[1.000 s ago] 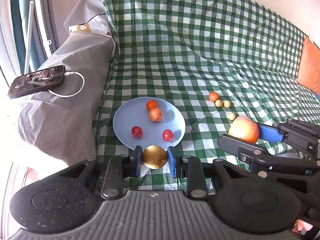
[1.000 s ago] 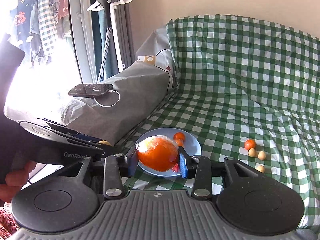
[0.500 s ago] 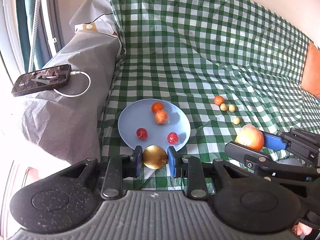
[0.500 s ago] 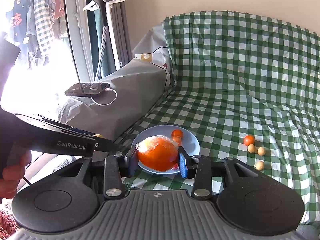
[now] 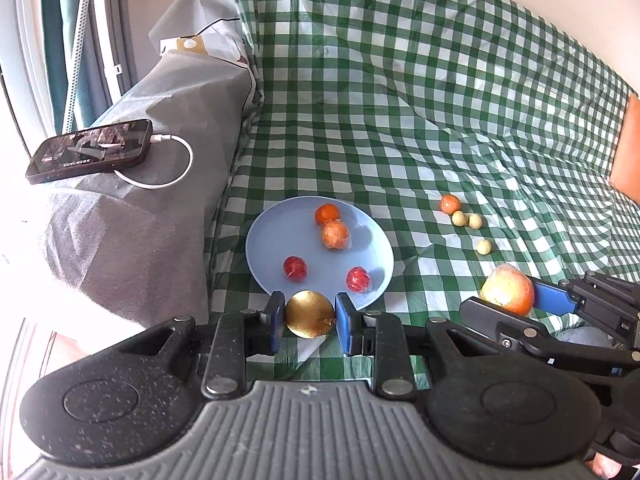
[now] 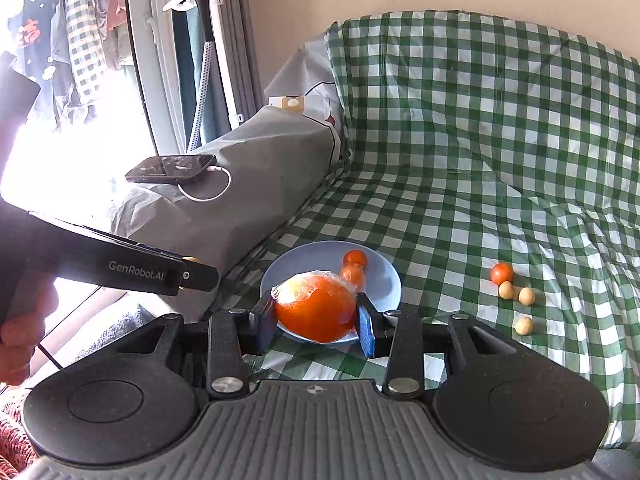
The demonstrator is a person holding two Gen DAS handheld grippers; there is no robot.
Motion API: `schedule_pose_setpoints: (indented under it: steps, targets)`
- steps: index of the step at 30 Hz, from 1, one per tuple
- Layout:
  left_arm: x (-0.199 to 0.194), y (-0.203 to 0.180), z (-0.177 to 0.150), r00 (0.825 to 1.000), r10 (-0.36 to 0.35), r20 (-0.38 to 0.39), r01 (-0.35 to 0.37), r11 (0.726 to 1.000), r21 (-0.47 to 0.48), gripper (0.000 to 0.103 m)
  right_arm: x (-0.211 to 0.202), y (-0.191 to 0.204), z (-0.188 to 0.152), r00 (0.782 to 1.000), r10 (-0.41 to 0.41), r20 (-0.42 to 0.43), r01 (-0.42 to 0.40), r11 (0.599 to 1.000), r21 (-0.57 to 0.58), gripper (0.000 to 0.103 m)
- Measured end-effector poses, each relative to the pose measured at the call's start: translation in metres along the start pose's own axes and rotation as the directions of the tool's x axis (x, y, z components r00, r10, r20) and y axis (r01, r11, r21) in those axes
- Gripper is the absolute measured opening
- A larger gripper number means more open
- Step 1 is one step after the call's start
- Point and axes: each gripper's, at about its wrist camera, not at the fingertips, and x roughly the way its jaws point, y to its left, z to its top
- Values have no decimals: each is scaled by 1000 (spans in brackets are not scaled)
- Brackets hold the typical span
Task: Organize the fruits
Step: 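Lower the wrapped orange onto the plate with the right tool and open it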
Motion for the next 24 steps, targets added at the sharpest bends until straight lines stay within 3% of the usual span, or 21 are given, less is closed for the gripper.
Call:
schedule_pose_setpoints:
  steps: [15, 24]
  targets:
    - [32, 11, 24, 999, 25, -21, -26, 999, -33, 30, 37, -9, 4, 998, -5, -57, 5, 1000, -8, 42]
    - [81, 15, 42, 996, 36, -80, -38, 999, -21, 29, 81, -12, 10, 995, 2, -101, -3, 1000, -16, 42]
